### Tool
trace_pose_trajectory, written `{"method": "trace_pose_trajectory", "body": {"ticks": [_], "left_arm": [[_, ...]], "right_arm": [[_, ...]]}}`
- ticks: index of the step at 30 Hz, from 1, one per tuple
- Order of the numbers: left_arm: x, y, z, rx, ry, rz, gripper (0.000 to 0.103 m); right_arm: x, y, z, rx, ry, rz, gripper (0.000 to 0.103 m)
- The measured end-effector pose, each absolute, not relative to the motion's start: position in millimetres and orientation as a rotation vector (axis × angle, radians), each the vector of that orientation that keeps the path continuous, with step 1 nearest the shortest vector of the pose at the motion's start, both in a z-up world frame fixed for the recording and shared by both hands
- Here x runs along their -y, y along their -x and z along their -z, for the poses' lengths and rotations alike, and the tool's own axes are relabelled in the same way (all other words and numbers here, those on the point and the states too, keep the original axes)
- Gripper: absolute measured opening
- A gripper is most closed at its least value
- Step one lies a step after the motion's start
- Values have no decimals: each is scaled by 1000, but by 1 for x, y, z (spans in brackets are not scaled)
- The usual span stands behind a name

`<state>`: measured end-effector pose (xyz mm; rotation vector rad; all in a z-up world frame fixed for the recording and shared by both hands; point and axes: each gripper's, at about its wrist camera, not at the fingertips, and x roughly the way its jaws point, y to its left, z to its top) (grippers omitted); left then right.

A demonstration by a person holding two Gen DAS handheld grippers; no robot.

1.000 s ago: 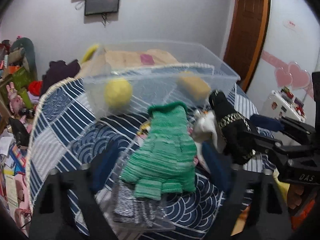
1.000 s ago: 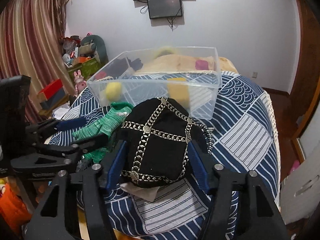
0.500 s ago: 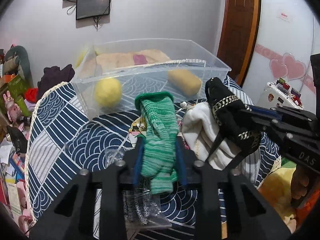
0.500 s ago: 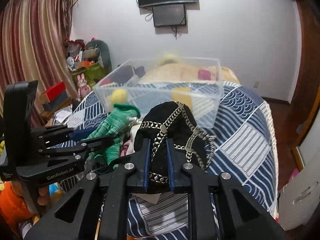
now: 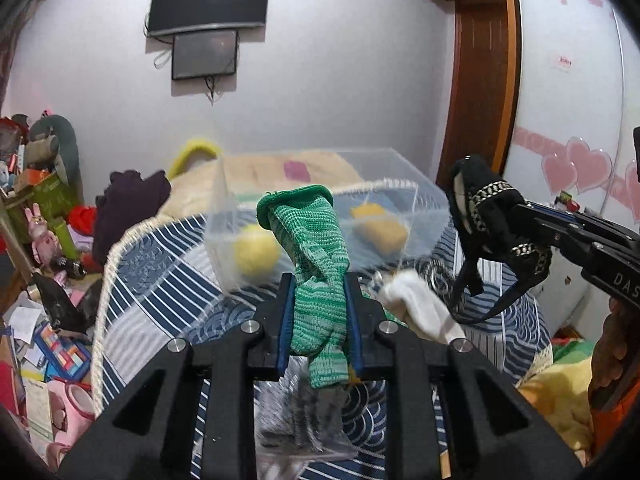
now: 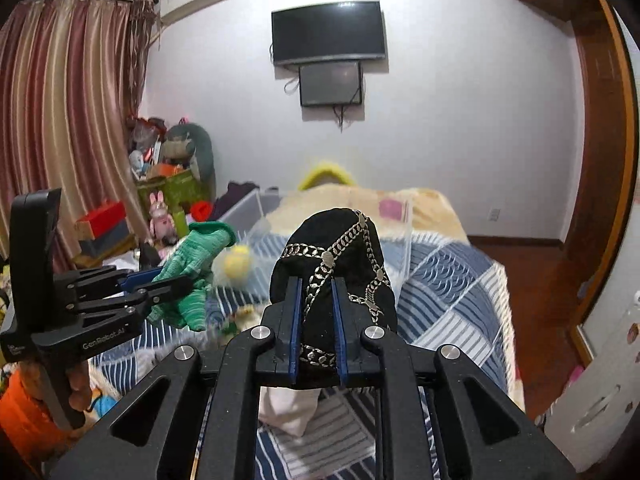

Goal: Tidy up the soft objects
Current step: 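Carry the cap into the clear box with the right tool while the left tool drops the sock in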

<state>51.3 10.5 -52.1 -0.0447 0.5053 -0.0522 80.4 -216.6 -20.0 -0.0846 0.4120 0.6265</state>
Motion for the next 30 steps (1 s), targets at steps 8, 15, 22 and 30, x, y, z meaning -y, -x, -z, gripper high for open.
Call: {"method": "trace_pose_trajectory", "body": {"ticks": [8,15,22,30], "left_arm": [[-28,-71,23,-450,54,20,23],[-41,-102,10,-443,63,2,23],[-43,-135,16,-484,57,-20,23],[-42,-170,43,-566,40,-11,23]], "right_arm": [[200,-93,-7,-331,106,-624,13],[175,-117,-16,-319,115,-628,13],[143,-141,-6,-356,151,-627,13],[123,-171,26,-473,202,-623,13]]}}
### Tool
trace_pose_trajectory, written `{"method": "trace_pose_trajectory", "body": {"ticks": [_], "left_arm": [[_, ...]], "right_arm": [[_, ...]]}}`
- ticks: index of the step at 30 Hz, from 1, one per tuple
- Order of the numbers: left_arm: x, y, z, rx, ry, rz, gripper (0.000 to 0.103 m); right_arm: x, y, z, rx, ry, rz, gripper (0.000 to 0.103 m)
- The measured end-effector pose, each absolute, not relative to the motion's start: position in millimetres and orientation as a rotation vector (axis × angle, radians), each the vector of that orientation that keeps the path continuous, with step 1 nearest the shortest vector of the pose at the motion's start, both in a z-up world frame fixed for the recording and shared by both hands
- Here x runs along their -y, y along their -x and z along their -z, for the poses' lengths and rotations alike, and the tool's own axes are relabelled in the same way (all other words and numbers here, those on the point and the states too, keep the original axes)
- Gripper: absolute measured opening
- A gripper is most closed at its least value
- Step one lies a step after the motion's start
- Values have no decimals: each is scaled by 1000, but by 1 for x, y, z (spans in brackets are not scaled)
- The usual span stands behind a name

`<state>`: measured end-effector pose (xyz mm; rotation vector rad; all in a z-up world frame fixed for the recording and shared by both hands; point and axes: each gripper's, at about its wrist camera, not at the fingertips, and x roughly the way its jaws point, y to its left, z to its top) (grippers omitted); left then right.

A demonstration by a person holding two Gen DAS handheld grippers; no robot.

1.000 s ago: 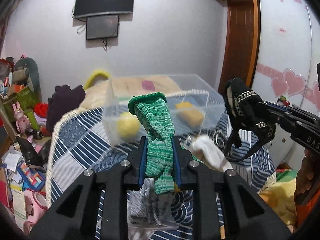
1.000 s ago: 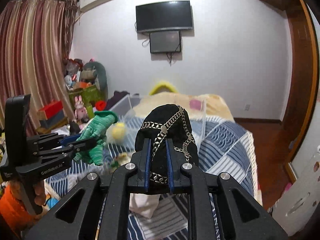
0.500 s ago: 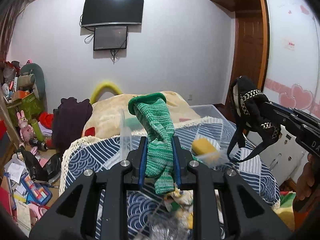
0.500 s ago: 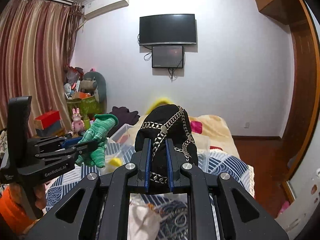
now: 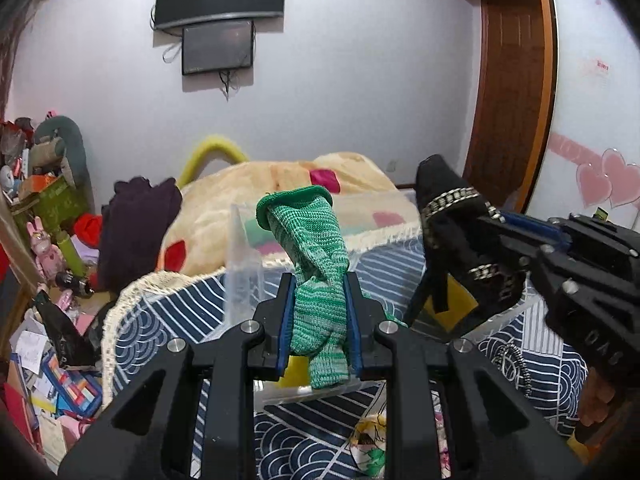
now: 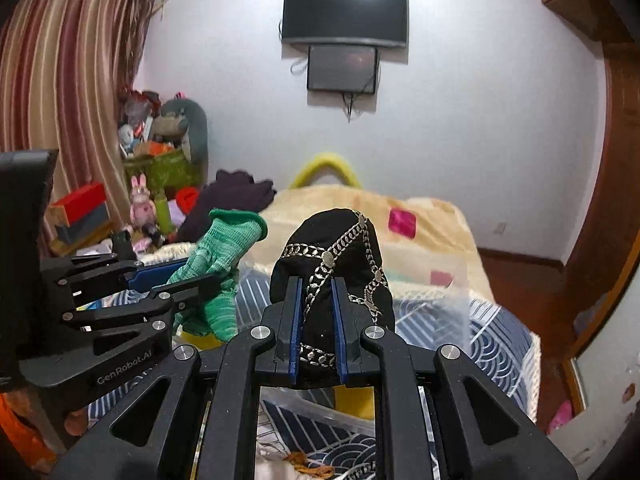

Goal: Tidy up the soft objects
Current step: 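Carry the cap into the clear box with the right tool while the left tool drops the sock in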

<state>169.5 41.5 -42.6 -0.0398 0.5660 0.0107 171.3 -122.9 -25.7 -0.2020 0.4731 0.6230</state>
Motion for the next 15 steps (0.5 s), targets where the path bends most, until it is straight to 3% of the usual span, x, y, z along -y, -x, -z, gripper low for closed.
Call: {"method": "trace_pose_trajectory", "body": {"ticks": [12,15], "left_arm": [[-33,-197,71,-655,30,57,23],[-29,-195,69,-655,27,55,28]], "right_arm": [[121,-192,50,-632,213,-667,14],[122,-194,54,-659,214,-666,17]]}}
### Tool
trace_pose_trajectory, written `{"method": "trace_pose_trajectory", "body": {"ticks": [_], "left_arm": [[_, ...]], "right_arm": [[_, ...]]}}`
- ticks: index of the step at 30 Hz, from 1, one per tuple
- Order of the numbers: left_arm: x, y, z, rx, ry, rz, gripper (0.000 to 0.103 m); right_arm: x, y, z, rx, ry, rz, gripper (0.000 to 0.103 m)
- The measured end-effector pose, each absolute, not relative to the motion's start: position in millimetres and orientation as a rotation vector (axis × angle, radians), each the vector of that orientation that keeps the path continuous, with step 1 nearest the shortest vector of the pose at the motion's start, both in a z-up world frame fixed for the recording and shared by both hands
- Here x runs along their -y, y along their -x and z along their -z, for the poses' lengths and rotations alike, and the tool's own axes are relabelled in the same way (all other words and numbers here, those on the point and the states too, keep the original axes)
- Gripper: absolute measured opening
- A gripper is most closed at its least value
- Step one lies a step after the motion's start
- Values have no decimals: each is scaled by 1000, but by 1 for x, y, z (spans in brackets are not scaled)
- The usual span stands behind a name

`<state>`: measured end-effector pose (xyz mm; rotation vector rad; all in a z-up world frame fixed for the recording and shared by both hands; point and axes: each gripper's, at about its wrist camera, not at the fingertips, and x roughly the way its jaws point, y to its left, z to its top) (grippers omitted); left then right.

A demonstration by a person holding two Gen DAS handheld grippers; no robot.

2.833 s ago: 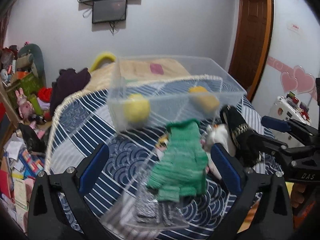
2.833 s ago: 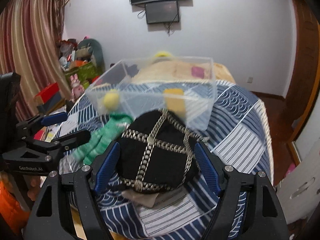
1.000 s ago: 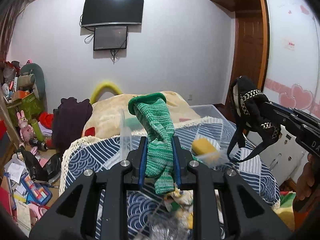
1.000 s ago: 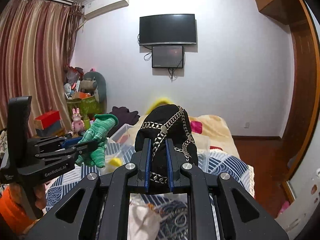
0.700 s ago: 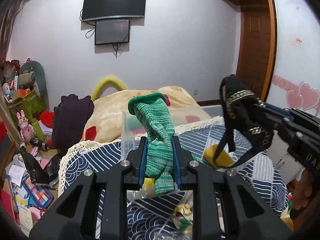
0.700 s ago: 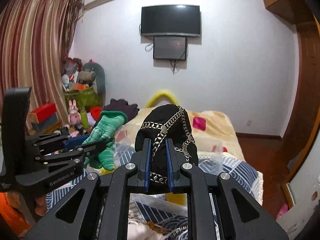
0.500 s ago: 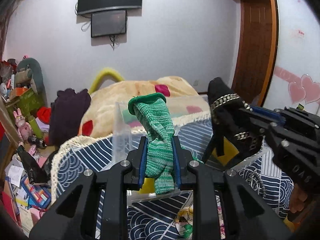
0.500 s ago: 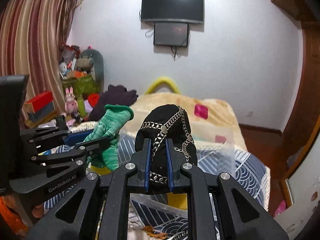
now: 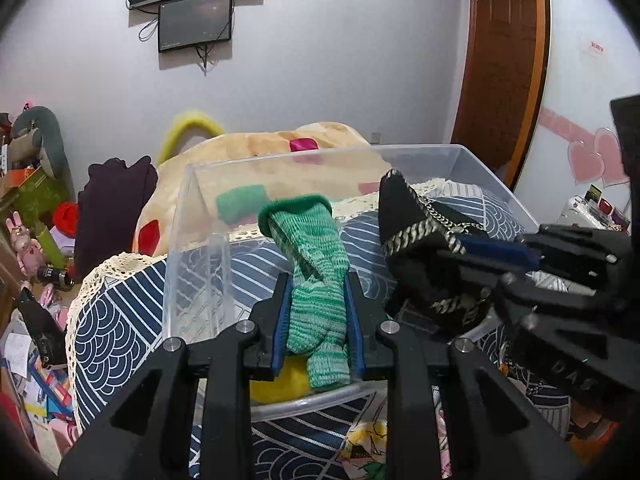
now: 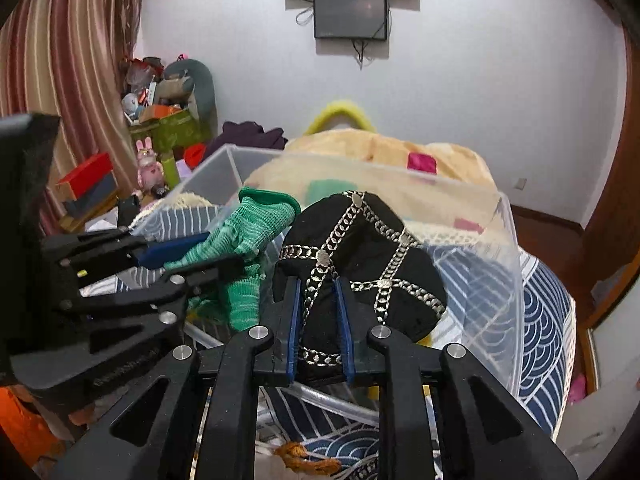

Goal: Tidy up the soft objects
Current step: 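Carry the cap into the clear box with the right tool while the left tool drops the sock in, then grasp the white cloth bag with the right tool while the left tool grasps the bagged grey socks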

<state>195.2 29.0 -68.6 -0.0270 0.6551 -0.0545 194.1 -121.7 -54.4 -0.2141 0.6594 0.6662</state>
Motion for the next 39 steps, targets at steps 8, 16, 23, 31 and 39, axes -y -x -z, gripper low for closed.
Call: {"method": "trace_pose_trajectory", "body": {"ticks": [8,16,23,31,39], "left_arm": [[-26,-179,56,-635,19,45,43],[-29,-143,27,-543,31,45,79],[-38,-107,15,-494,60,3,99],[-27,-68,29,-500,-21,-44,103],[-10,-50,68,-575,-66,-46,103]], "right_arm": [[136,-193,45,-677,168,-653,28],[151,-155,18,-541,180,-617,55],[170,-124,4,-465,162,-606,76],[177,-105,27,-513,183,-604,78],[181,-99,72,-656,136,-616,78]]}}
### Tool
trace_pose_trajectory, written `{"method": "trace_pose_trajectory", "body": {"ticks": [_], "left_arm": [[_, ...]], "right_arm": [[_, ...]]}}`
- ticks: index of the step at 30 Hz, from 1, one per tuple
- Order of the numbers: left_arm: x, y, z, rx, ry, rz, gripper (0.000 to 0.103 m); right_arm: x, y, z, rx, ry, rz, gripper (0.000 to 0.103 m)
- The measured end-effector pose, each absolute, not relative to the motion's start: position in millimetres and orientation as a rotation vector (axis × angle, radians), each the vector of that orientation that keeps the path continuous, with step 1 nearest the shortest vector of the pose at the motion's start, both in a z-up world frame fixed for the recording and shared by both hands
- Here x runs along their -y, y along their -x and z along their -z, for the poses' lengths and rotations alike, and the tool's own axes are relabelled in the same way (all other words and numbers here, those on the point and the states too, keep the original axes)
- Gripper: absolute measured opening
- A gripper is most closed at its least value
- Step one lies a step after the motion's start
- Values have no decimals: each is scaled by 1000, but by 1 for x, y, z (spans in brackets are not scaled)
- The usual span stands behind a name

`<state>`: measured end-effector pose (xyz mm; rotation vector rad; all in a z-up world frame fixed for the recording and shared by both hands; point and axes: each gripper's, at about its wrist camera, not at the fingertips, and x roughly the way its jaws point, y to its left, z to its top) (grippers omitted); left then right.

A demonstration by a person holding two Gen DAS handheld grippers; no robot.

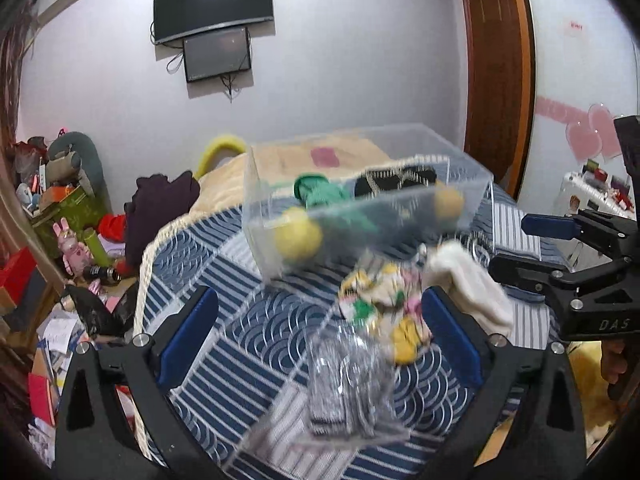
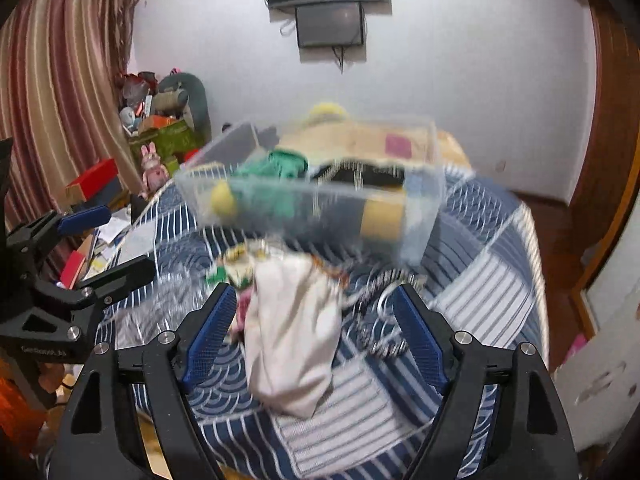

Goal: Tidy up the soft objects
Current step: 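Grasp the white cloth bag with the right tool while the left tool grasps the bagged grey socks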

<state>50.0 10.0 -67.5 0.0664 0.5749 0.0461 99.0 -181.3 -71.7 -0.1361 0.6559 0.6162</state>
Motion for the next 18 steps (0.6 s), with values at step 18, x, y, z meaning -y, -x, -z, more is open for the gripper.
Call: {"method": "trace_pose_trajectory", "body": {"ticks": [18], "left_arm": [[-26,-56,133,-740,104,10,89]], "right_arm": [[167,-102,113,-791,135,-655,46]]}}
